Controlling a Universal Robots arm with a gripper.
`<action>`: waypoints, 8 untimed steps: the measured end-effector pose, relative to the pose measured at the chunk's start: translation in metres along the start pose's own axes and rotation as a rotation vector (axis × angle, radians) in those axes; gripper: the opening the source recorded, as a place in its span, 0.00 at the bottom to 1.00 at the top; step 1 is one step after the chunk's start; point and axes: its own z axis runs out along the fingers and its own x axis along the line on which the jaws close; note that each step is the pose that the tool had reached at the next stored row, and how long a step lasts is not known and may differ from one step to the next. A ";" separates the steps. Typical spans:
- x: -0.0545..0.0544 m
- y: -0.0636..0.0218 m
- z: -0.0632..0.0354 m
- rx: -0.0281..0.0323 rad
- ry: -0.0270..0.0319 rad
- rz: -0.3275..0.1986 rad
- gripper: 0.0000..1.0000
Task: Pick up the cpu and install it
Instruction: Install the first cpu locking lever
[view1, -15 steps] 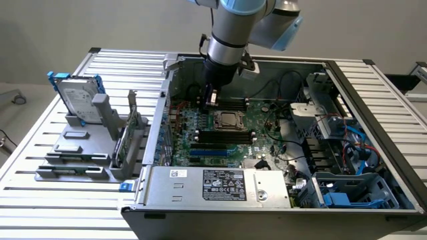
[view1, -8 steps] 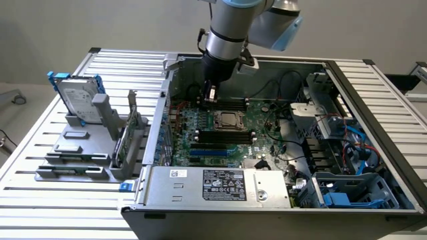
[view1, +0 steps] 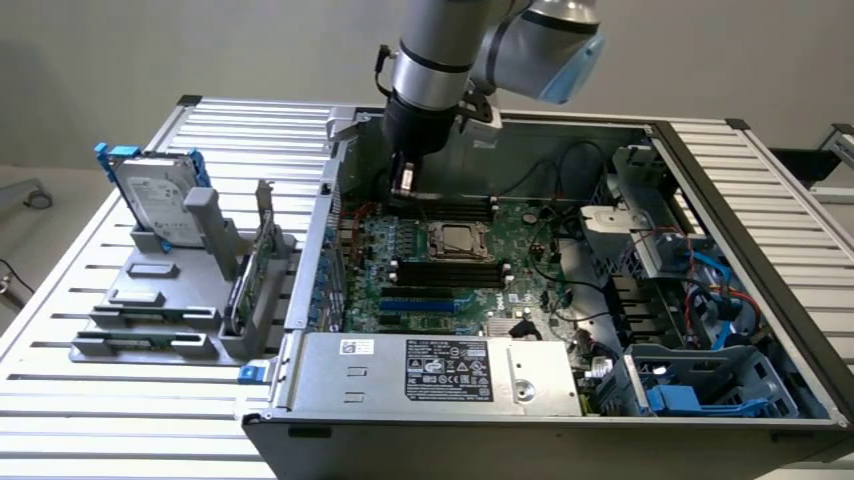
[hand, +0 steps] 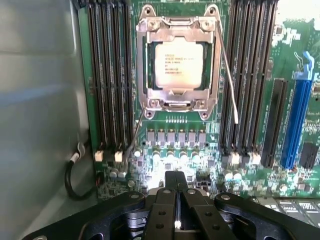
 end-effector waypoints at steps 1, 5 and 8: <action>0.000 -0.0008 0.0001 -0.0002 0.0011 0.005 0.11; 0.000 -0.0021 0.0004 -0.0017 0.0099 0.046 0.11; 0.000 -0.0026 0.0004 -0.0028 0.0176 0.082 0.11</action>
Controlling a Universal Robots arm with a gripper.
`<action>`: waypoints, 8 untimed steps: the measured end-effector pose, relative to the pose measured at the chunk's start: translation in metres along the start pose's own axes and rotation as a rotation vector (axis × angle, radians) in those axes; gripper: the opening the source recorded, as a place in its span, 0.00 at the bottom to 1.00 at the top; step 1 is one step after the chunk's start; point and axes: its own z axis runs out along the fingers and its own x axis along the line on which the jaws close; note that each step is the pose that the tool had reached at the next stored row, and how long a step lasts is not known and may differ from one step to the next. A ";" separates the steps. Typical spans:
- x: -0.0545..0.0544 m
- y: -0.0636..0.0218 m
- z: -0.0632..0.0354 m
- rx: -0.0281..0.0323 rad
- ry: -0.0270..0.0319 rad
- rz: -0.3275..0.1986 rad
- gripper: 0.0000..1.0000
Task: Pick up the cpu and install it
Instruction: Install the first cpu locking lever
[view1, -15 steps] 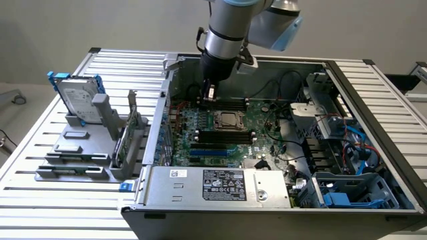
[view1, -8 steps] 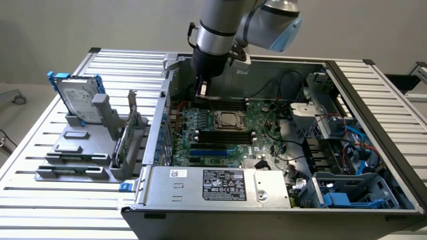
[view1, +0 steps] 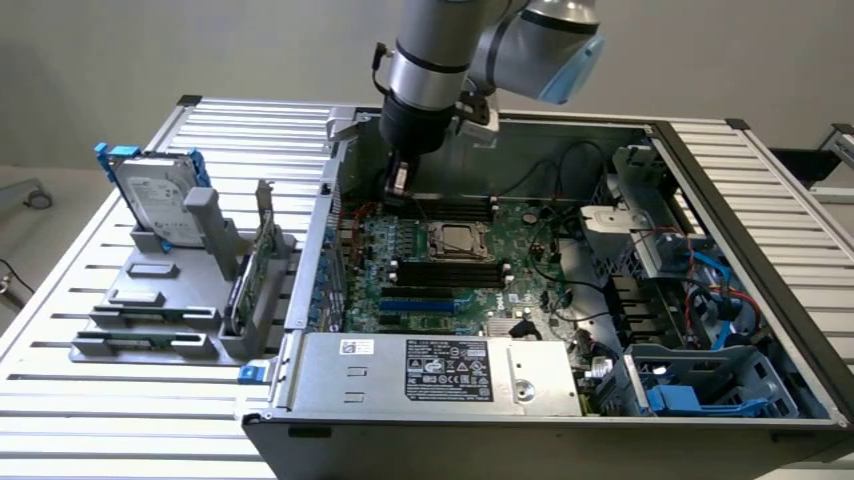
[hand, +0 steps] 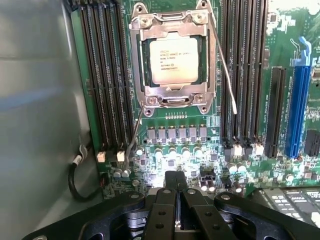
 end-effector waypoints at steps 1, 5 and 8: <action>0.000 -0.0001 0.0000 -0.0004 0.0029 0.012 0.11; 0.000 -0.0010 0.0002 -0.0013 0.0176 0.053 0.11; 0.000 -0.0015 0.0003 -0.0013 0.0301 0.080 0.11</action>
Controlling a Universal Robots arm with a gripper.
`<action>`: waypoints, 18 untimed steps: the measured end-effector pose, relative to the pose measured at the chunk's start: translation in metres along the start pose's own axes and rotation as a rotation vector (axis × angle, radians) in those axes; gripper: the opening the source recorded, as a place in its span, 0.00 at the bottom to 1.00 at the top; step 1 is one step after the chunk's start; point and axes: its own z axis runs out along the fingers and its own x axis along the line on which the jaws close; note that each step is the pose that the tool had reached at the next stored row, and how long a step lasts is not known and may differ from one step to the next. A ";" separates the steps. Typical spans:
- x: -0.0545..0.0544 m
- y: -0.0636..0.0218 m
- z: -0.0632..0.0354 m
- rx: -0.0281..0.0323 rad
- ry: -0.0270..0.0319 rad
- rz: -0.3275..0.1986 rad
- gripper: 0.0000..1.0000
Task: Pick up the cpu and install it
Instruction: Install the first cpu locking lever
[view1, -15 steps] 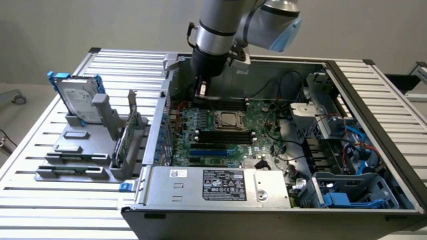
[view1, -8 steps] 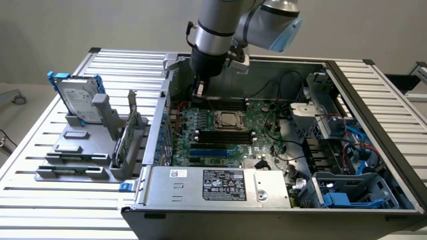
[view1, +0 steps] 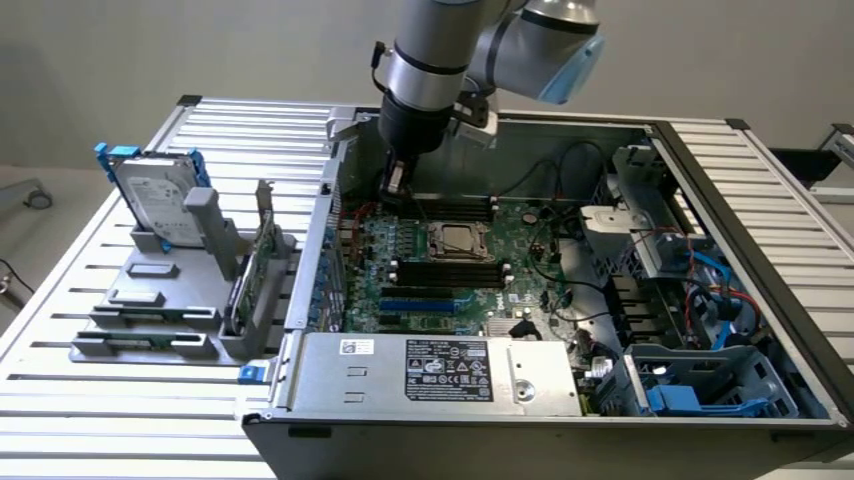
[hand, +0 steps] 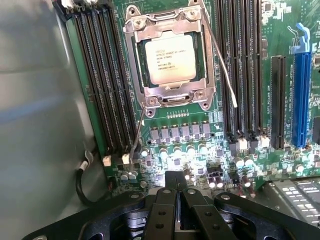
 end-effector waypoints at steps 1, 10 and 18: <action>0.000 0.0000 0.0000 0.0000 0.0052 0.010 0.11; 0.000 0.0000 0.0000 0.0003 0.0530 0.093 0.11; 0.000 0.0000 0.0000 -0.0170 0.0924 0.149 0.11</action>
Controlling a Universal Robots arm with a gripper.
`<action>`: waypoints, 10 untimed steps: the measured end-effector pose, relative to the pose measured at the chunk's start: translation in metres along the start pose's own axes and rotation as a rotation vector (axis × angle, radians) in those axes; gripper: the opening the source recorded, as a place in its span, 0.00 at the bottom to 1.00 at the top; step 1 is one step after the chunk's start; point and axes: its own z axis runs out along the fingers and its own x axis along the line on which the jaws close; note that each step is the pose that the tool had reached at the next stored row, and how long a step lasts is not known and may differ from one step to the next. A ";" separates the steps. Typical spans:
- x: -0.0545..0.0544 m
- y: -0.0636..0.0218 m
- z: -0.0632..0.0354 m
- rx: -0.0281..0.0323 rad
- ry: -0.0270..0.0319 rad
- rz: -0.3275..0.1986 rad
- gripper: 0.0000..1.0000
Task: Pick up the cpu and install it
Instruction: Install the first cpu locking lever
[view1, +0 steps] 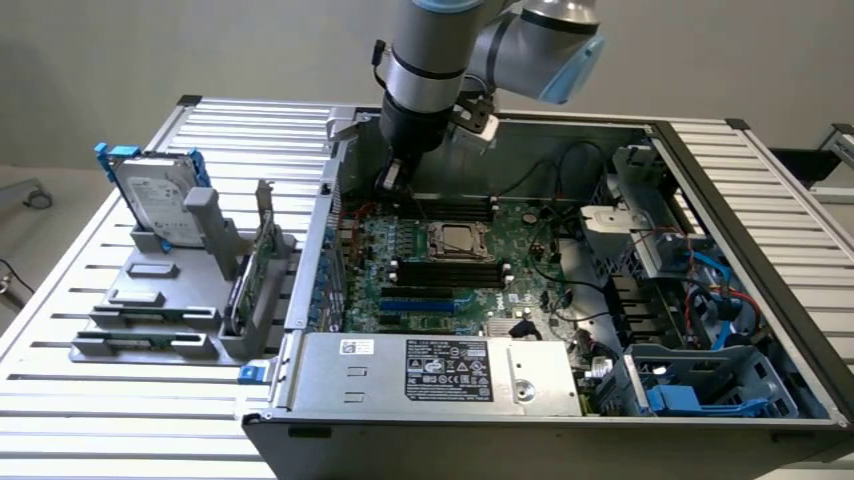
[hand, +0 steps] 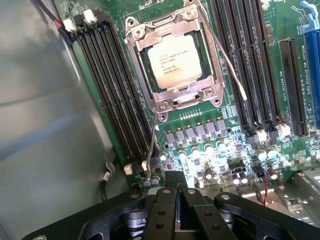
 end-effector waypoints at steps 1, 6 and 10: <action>0.000 0.0000 0.0000 -0.0039 0.0039 0.007 0.11; 0.000 -0.0001 0.0000 -0.0250 0.0243 0.037 0.11; 0.000 -0.0002 0.0000 -0.0414 0.0420 0.060 0.11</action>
